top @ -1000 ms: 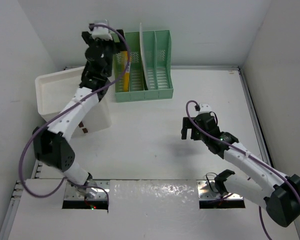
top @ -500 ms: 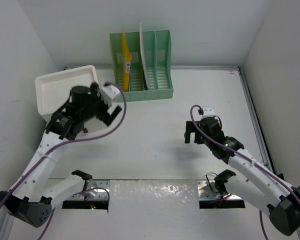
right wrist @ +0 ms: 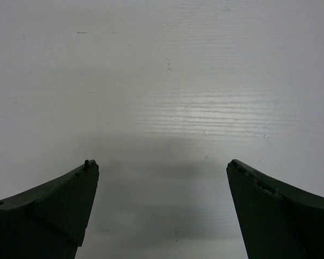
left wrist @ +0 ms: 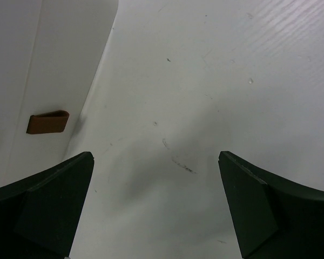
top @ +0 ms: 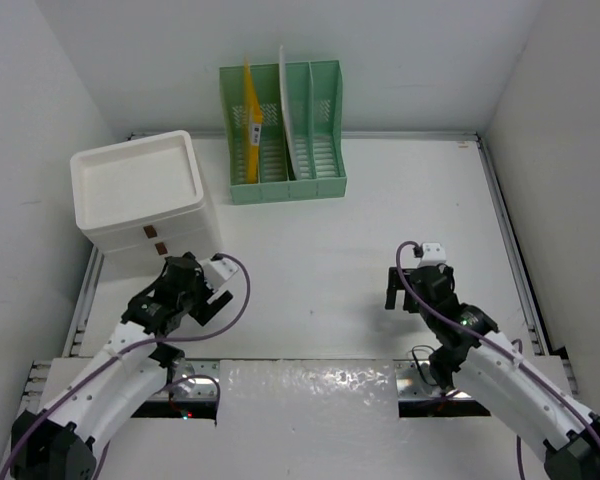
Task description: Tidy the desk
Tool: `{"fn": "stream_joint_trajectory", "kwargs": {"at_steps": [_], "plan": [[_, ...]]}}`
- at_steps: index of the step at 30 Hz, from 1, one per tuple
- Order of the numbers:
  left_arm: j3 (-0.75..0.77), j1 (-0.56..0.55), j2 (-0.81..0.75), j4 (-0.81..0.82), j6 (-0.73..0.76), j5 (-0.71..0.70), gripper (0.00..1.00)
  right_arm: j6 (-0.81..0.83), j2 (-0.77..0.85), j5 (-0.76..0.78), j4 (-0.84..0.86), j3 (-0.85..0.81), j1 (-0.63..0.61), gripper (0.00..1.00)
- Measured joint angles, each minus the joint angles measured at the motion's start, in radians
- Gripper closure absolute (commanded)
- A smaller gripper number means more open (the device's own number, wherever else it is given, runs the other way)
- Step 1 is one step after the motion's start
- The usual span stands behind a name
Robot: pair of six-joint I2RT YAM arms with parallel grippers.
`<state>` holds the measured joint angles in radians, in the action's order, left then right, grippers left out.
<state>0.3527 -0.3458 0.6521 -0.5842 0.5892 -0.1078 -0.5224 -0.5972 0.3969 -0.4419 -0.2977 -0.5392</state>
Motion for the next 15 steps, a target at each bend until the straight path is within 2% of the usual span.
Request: {"fn": "stream_joint_trajectory", "kwargs": {"at_steps": [7, 15], "plan": [[0.019, 0.000, 0.146, 0.141, -0.014, 0.040, 0.00, 0.011, 0.124, 0.044, -0.019, 0.053, 0.000, 0.01], [-0.039, 0.000, 0.093, 0.275, -0.035, -0.001, 0.00, 0.018, 0.204, 0.076, -0.008, 0.084, 0.000, 0.01]]}}
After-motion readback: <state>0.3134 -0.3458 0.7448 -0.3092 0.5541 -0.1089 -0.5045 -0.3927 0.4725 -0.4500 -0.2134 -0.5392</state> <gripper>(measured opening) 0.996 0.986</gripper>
